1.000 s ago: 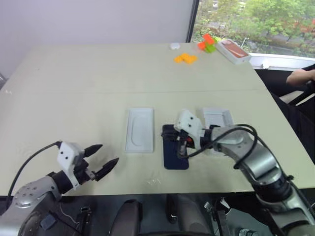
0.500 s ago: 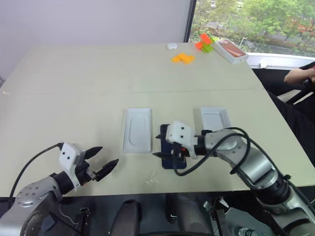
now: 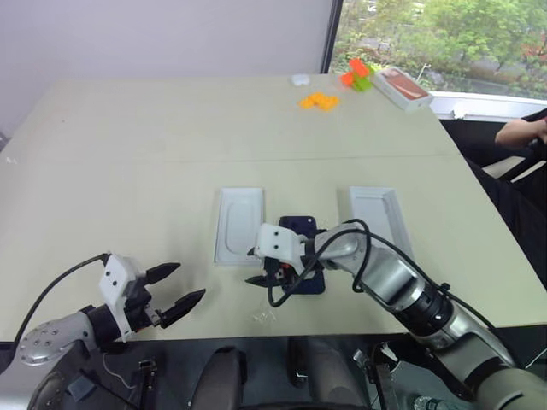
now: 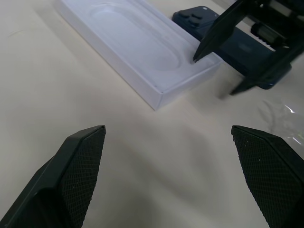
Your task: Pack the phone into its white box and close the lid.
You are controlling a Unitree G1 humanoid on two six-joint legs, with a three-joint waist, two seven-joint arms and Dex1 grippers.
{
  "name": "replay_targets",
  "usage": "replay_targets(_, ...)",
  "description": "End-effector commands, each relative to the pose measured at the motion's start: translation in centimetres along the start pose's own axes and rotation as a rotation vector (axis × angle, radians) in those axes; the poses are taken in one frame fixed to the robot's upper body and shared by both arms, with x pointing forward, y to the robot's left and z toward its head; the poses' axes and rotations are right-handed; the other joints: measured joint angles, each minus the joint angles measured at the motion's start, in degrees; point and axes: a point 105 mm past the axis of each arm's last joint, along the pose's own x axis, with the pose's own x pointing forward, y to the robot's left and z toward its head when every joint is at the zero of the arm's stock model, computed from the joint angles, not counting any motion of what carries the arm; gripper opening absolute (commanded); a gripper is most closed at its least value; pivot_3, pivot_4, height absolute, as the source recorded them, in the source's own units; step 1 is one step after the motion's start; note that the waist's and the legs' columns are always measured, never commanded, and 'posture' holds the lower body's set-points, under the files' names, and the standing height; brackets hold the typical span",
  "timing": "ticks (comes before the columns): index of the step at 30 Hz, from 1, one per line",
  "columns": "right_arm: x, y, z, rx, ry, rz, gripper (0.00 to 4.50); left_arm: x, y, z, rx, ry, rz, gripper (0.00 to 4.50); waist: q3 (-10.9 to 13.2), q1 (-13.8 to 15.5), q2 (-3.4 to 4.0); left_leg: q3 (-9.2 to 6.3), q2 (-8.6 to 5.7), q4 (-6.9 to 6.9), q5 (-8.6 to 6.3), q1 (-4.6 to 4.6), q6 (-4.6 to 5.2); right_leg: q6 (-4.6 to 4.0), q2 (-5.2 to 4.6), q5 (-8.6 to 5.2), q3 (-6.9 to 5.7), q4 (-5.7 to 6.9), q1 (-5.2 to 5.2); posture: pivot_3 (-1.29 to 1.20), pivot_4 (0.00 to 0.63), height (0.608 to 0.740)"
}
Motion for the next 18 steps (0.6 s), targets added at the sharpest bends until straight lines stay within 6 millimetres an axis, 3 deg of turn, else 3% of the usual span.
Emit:
replay_targets(1,-0.1,-0.3,0.8,-0.056,-0.016,-0.005,1.11,-0.1,-0.5,1.1,0.079,-0.017,-0.012,4.5,0.0,0.0,0.0,0.0,0.0,0.0,0.0,0.01,0.0,0.0,0.0,0.0,0.0,0.0,0.0,0.0,0.15,0.733)
replay_targets(3,-0.1,-0.4,0.9,-0.074,-0.015,-0.012,0.05,-0.1,-0.5,1.2,0.085,-0.023,-0.01,4.5,0.0,0.02,0.0,0.0,0.0,0.0,0.0,0.0,0.0,0.0,0.01,0.0,-0.01,0.0,0.0,0.0,0.15,0.733)
replay_targets(8,-0.6,-1.4,1.6,-0.123,-0.035,-0.063,0.05,-0.1,-0.4,1.4,0.1,-0.024,-0.004,4.5,0.0,0.0,0.0,0.01,0.0,0.0,0.0,0.0,0.0,0.0,0.02,0.0,0.0,0.01,0.0,0.0,0.15,0.733)
replay_targets(13,-1.6,-4.5,2.6,-0.142,-0.046,-0.185,0.05,0.1,-0.6,1.8,0.118,-0.032,-0.029,4.5,0.0,-0.06,0.01,0.01,0.01,0.0,0.0,0.03,0.0,-0.01,0.03,0.01,0.0,0.04,0.0,0.0,0.15,0.733)
replay_targets(18,-1.8,-6.8,2.3,-0.159,-0.044,-0.224,0.05,0.9,-0.7,2.2,0.13,-0.046,-0.065,4.5,0.0,0.02,0.01,0.08,0.02,0.0,0.0,0.01,0.0,-0.03,0.1,0.02,-0.02,0.05,0.0,0.0,0.15,0.733)
